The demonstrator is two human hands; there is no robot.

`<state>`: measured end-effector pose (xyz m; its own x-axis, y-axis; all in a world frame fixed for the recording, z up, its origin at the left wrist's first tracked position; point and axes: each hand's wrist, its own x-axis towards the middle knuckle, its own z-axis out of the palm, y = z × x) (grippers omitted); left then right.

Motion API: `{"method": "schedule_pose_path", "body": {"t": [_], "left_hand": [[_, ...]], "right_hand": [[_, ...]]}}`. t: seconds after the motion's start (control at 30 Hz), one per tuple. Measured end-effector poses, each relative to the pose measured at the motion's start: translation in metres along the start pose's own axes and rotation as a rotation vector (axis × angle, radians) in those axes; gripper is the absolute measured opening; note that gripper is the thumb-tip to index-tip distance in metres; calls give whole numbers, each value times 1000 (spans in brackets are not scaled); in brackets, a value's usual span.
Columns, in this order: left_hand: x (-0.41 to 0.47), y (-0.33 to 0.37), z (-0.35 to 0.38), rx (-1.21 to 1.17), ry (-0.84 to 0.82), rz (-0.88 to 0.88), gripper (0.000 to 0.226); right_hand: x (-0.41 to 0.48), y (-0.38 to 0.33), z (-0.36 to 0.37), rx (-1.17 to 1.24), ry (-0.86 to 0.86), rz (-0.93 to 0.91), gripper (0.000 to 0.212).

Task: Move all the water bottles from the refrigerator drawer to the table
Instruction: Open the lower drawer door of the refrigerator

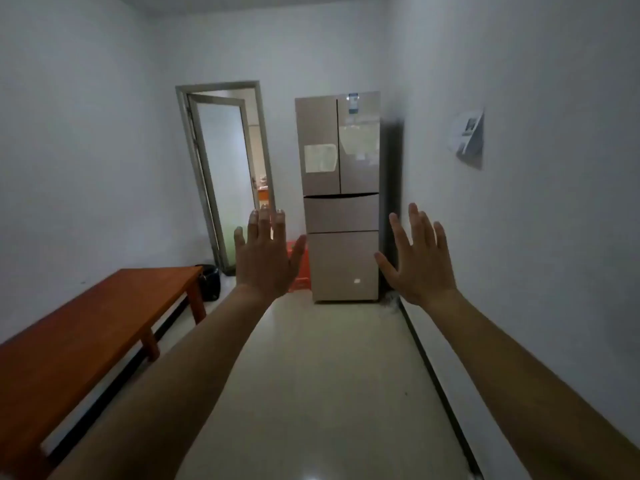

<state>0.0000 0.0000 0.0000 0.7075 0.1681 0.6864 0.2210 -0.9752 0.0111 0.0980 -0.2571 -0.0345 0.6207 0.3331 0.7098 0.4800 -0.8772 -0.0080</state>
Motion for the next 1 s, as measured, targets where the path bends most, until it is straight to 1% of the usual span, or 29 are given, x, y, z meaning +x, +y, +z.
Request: {"method": "schedule_pose_path", "body": {"t": [0.03, 0.07, 0.27, 0.43, 0.5, 0.6, 0.73, 1.0], "left_hand": [[2, -2, 10, -3, -79, -25, 80], [6, -6, 23, 10, -91, -32, 80], [40, -56, 134, 21, -59, -32, 77], [92, -102, 222, -34, -145, -56, 77], [120, -118, 251, -50, -164, -31, 79], [169, -129, 291, -63, -179, -17, 78], [227, -123, 352, -116, -215, -4, 76], [355, -96, 514, -87, -250, 59, 72]], "right_hand": [[4, -2, 13, -4, -58, -7, 83], [10, -2, 27, -18, -63, -10, 84], [55, -13, 145, 13, -118, -27, 80], [118, -29, 245, -23, -249, -42, 80], [149, -33, 276, -41, -272, -64, 80], [193, -31, 315, -36, -289, -37, 80], [236, -10, 367, -34, -296, -50, 79], [343, 75, 505, -22, -272, 15, 77]]}}
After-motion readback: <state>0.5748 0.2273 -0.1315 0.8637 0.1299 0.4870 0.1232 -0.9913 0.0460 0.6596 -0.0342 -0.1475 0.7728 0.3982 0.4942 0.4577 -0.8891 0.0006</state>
